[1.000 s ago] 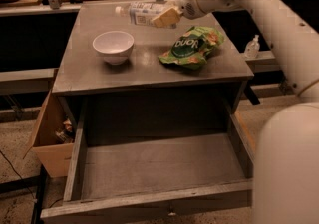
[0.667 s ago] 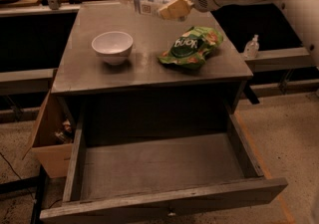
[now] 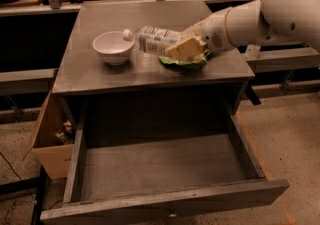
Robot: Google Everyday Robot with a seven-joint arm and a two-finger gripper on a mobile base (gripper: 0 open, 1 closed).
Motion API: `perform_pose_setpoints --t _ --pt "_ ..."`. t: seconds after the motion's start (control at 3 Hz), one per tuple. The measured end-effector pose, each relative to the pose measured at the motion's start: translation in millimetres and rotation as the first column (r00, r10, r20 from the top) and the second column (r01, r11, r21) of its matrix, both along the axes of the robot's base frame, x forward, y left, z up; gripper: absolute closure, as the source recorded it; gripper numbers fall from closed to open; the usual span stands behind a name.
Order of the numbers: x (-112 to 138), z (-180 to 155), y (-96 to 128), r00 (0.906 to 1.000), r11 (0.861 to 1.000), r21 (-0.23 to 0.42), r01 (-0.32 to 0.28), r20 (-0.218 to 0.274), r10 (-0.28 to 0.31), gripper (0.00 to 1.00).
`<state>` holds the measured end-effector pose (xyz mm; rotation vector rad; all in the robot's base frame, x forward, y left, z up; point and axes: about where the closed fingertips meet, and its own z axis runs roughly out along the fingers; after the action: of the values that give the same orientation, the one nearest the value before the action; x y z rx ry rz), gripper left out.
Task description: Place blue plastic bottle into top drawer
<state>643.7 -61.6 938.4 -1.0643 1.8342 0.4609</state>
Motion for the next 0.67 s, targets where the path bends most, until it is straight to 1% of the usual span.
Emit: perform_pose_setpoints --t 0.33,0.67 --pt "-29.0 -41.1 -3.3 0.9954 0.998 -0.004 -0.068 -0.068 0.067 1.0" --pt "-30.9 -42.8 -4.4 0.995 0.997 -0.009 -0.072 -0.069 0.072 1.0"
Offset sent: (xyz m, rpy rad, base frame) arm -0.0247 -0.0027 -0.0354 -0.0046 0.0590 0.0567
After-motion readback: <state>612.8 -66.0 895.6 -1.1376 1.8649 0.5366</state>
